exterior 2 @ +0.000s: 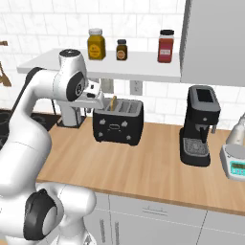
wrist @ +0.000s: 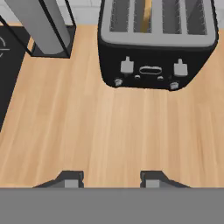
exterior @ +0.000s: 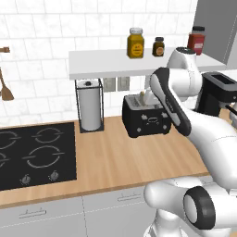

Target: Start the toaster. Once the lever pops up, take the bread to the plate on the dining counter.

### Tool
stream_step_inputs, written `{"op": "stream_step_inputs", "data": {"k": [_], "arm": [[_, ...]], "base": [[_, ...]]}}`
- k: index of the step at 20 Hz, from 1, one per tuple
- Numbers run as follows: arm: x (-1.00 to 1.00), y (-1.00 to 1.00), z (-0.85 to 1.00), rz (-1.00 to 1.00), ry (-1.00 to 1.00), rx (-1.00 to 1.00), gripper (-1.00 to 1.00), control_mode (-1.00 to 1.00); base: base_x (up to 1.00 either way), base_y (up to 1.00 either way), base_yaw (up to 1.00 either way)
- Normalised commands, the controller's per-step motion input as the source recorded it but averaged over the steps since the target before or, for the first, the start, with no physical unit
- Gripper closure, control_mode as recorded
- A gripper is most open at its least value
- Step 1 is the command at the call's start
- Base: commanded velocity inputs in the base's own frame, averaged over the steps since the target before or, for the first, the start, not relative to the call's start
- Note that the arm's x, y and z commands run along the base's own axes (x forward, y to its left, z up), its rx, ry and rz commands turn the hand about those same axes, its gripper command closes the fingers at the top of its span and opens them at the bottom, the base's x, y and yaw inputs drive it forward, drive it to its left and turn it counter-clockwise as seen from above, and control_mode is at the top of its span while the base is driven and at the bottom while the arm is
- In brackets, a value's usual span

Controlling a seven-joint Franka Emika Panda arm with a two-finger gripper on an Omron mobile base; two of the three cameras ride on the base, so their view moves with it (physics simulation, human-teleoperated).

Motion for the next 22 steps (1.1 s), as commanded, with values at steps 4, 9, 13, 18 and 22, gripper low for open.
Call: {"op": "stream_step_inputs", "data": {"k": [4, 9, 13, 18, 22], "arm": [[-0.04, 0.0, -0.02, 0.0, -0.07, 0.0, -1.0, -1.0], [-0.02, -0.01, -0.41, 0.0, -0.24, 0.0, -1.0, -1.0], [0.0, 0.0, -0.5, 0.0, -0.29, 0.0, -1.0, -1.0], [0.15, -0.01, -0.28, 0.0, -0.18, 0.0, -1.0, -1.0], [0.42, -0.13, -0.15, 0.0, -0.04, 0.0, -1.0, -1.0]], "base": [[0.0, 0.0, 0.0], [0.0, 0.0, 0.0], [0.0, 0.0, 0.0], [0.0, 0.0, 0.0], [0.0, 0.0, 0.0]]}}
